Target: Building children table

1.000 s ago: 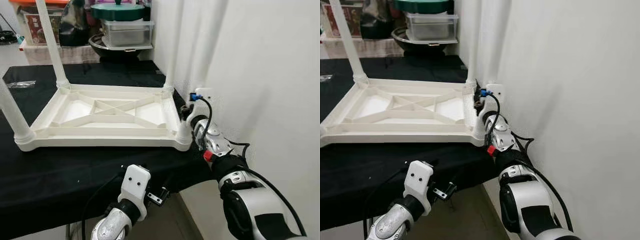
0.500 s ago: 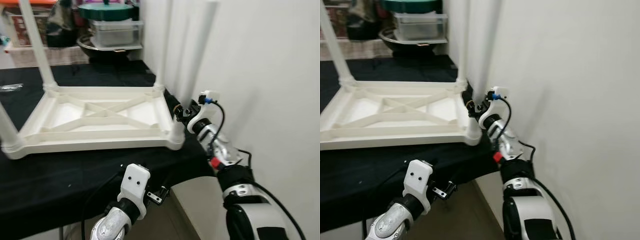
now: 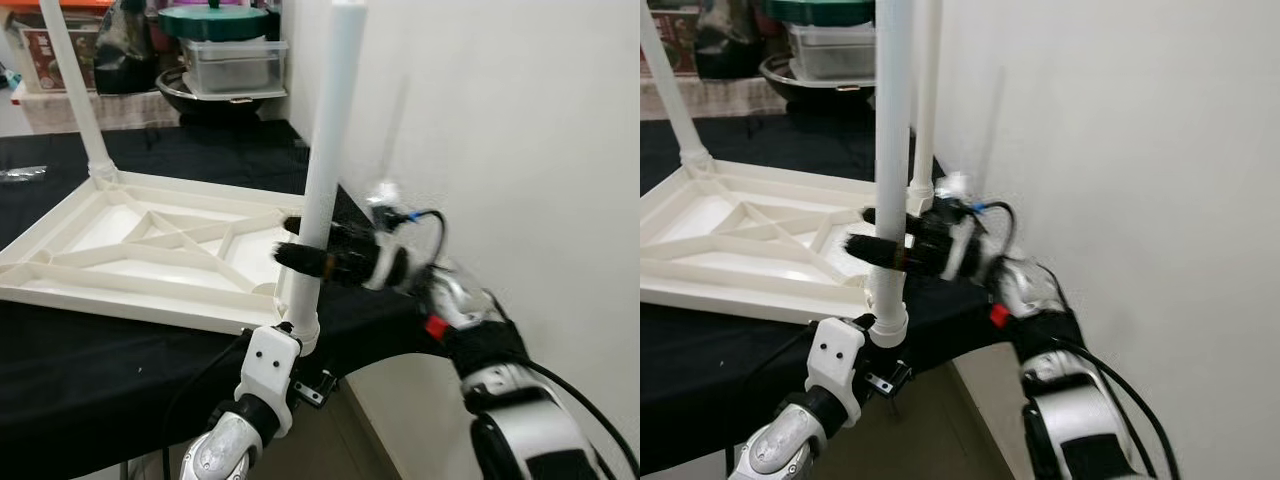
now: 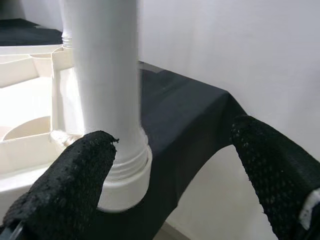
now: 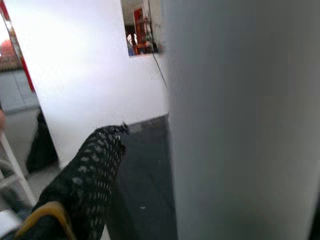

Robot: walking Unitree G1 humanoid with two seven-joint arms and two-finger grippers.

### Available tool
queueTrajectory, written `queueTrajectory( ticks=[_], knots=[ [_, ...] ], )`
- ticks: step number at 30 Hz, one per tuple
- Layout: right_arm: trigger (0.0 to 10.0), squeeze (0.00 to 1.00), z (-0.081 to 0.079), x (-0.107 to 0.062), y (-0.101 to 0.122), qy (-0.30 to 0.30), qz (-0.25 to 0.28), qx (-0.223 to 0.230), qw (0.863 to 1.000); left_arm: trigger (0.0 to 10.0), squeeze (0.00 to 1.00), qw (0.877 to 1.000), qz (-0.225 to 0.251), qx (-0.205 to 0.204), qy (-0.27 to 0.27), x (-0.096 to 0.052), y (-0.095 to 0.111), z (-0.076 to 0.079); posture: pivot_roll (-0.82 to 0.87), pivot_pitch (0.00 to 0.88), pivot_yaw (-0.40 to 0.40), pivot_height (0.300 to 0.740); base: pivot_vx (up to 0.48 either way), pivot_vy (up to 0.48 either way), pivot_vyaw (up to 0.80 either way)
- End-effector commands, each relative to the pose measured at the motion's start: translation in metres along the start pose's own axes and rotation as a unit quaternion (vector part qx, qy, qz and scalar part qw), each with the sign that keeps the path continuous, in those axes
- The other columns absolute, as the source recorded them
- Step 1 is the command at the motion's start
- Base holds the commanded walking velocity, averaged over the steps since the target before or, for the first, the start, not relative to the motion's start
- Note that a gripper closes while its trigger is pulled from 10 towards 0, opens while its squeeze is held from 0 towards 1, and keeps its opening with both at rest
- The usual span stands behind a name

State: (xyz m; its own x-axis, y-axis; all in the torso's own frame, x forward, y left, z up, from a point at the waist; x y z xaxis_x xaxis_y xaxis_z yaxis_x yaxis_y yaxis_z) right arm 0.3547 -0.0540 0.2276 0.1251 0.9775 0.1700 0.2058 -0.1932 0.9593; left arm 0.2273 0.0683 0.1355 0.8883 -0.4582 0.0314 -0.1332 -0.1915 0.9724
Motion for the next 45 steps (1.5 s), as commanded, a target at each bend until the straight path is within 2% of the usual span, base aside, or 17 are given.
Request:
queueTrajectory(
  ticks=[1,2,3,4,13,17,20,23,28,29,30,33,34,35,36,42,45],
  knots=[
    [7.7,0.0,0.0,0.007,-0.009,-0.007,-0.023,-0.009,1.0,10.0,0.0,1.0,-0.005,0.005,-0.001,-0.001,-0.001,0.001,0.11,0.028,-0.112,0.74,0.0,0.0,0.0],
    [4.9,0.0,0.001,0.011,-0.014,-0.02,-0.028,-0.013,0.999,10.0,0.0,1.0,-0.005,0.005,-0.001,-0.001,-0.001,0.002,0.1,0.029,-0.11,0.74,0.0,0.0,0.0],
    [4.9,0.0,0.001,0.011,-0.014,-0.02,-0.028,-0.013,0.999,10.0,0.0,1.0,-0.005,0.005,-0.001,-0.001,-0.001,0.002,0.1,0.029,-0.11,0.74,0.0,0.0,0.0],
    [0.0,0.0,0.004,0.013,-0.019,-0.048,-0.033,-0.024,0.998,10.0,0.0,1.0,-0.005,0.004,-0.001,-0.001,-0.001,0.002,0.1,0.029,-0.112,0.74,0.0,0.0,0.0],
    [0.0,0.0,0.033,-0.001,-0.007,-0.255,0.044,-0.027,0.966,10.0,0.0,1.0,-0.005,0.003,0.0,0.0,-0.001,0.002,0.1,0.028,-0.113,0.74,0.0,0.0,0.0],
    [0.0,0.0,0.066,-0.046,-0.001,-0.536,0.101,-0.011,0.838,10.0,0.0,1.0,-0.006,0.004,-0.002,0.0,-0.002,0.002,0.09,0.025,-0.103,0.74,0.0,0.0,0.0],
    [0.0,0.0,0.069,-0.055,-0.002,-0.581,0.108,-0.003,0.807,10.0,0.0,1.0,-0.006,0.004,-0.003,0.0,-0.002,0.002,0.09,0.025,-0.103,0.74,0.0,0.0,0.0],
    [0.0,0.0,0.068,-0.086,-0.004,-0.719,0.154,0.0,0.678,10.0,0.0,1.0,-0.007,0.005,-0.005,-0.001,-0.003,0.002,0.09,0.023,-0.105,0.74,0.0,0.0,0.0],
    [0.0,0.0,0.064,-0.085,-0.004,-0.738,0.173,0.0,0.652,10.0,0.0,1.0,-0.007,0.005,-0.006,-0.001,-0.003,0.003,0.1,0.02,-0.104,0.74,0.0,0.0,0.0],
    [0.0,0.0,0.064,-0.085,-0.004,-0.738,0.173,0.0,0.652,10.0,0.0,1.0,-0.007,0.005,-0.006,-0.001,-0.003,0.003,0.1,0.02,-0.104,0.74,0.0,0.0,0.0],
    [10.0,1.0,0.062,-0.062,0.001,-0.69,0.197,0.004,0.696,10.0,0.0,1.0,-0.008,0.005,-0.007,-0.001,-0.004,0.003,0.09,0.012,-0.104,0.74,0.0,0.0,0.0],
    [10.0,1.0,0.059,-0.045,0.007,-0.636,0.213,-0.019,0.741,10.0,0.0,1.0,-0.008,0.005,-0.008,-0.001,-0.004,0.003,0.09,0.012,-0.102,0.74,0.0,0.0,0.0],
    [10.0,0.38,0.059,-0.042,0.007,-0.608,0.214,-0.024,0.764,10.0,0.0,1.0,-0.008,0.004,-0.008,-0.001,-0.004,0.004,0.1,0.007,-0.107,0.74,0.0,0.0,0.0],
    [10.0,0.38,0.059,-0.042,0.007,-0.608,0.214,-0.024,0.764,10.0,0.0,1.0,-0.008,0.004,-0.008,-0.001,-0.004,0.004,0.1,0.007,-0.107,0.74,0.0,0.0,0.0],
    [10.0,0.0,0.058,-0.036,0.005,-0.566,0.209,-0.011,0.798,10.0,0.0,1.0,-0.007,0.004,-0.008,-0.001,-0.004,0.004,0.1,0.007,-0.107,0.74,0.0,0.0,0.0],
    [10.0,0.0,0.039,-0.031,-0.023,-0.301,0.093,0.066,0.947,10.0,0.0,1.0,-0.007,0.004,-0.007,0.0,-0.004,0.003,0.09,0.004,-0.101,0.74,0.0,0.0,0.0],
    [10.0,0.0,0.017,-0.038,-0.038,-0.147,0.004,0.082,0.986,10.0,0.0,1.0,-0.006,0.003,-0.008,0.0,-0.004,0.003,0.09,0.002,-0.104,0.74,0.0,0.0,0.0]
  ],
)
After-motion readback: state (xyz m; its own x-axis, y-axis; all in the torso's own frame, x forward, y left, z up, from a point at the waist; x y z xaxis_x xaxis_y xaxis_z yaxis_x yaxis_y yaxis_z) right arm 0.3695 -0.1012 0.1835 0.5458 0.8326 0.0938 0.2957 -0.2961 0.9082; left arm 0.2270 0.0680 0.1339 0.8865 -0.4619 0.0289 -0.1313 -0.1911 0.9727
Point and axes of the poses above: a point about 5 cm out from each wrist's last joint towards the gripper, its own x axis pointing out of the wrist towards the gripper, its own y axis along the axis of the wrist's last joint, z = x × y, the point moved 1 cm from there along x, pointing out of the wrist towards the gripper, and after that the axes turned 13 degrees about x, right-handed, at the moved point
